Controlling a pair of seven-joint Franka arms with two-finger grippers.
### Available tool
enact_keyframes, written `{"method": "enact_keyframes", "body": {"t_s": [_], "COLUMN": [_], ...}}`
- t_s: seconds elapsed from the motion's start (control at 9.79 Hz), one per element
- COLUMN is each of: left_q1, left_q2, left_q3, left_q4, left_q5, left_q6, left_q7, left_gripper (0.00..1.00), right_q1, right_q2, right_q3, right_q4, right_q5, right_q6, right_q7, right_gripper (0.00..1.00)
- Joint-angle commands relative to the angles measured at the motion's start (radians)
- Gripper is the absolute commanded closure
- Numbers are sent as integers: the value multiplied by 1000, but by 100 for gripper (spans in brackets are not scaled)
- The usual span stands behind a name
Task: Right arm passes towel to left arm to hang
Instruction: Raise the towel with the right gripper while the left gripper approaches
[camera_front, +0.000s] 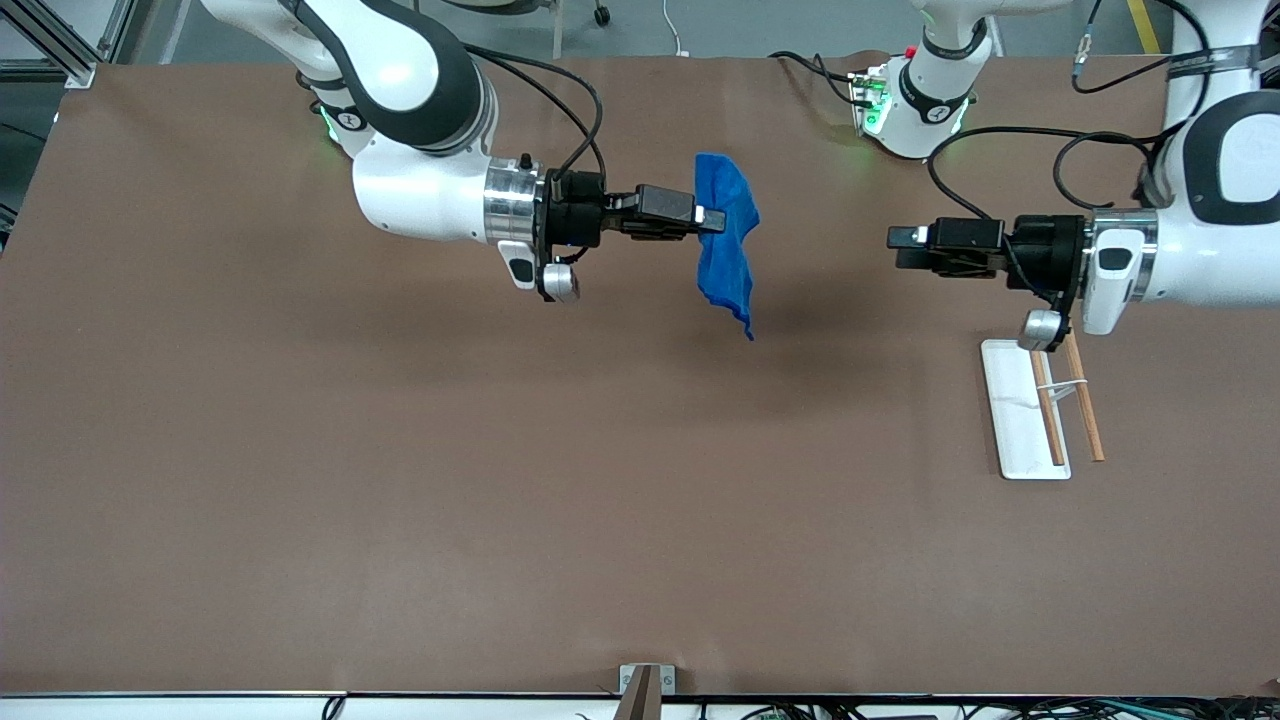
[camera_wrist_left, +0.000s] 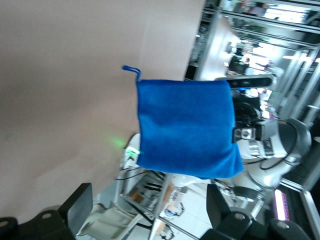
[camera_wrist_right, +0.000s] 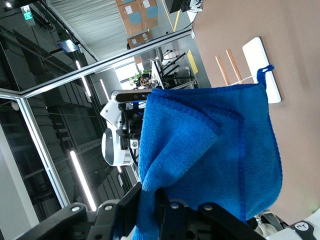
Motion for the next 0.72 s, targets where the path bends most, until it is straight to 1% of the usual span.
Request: {"method": "enact_keyframes", "body": {"t_s": [0.0, 0.1, 0.2, 0.31, 0.41, 0.51, 0.61], "left_q1": [-5, -5, -5, -5, -5, -5, -4], "left_q2": [-22, -23, -23, -23, -25, -37, -40], "left_q3": [-8, -40, -78, -138, -185, -221, -250], "left_q4": [-168, -213, -248, -285, -310, -337, -345], "left_q5": [-112, -141, -217, -289, -346, -408, -461], "left_q6": [22, 67, 129, 233, 309, 358, 401], "left_q7": [122, 156, 191, 241, 268, 271, 279], "left_gripper": [0, 0, 0, 0, 0, 0, 0], "right_q1": [26, 29, 29, 29, 29, 27, 27], "right_q2": [52, 56, 56, 56, 56, 56, 56], "right_q3": [9, 9, 11, 15, 16, 17, 17], "right_q4": [63, 74, 82, 94, 94, 94, 94], "right_q5": [34, 34, 41, 61, 63, 63, 63], "right_q6": [38, 55, 58, 58, 58, 58, 59], "right_q7": [-31, -29, -29, -29, -29, -29, -29], "right_gripper": [100, 100, 100, 100, 100, 100, 100]}}
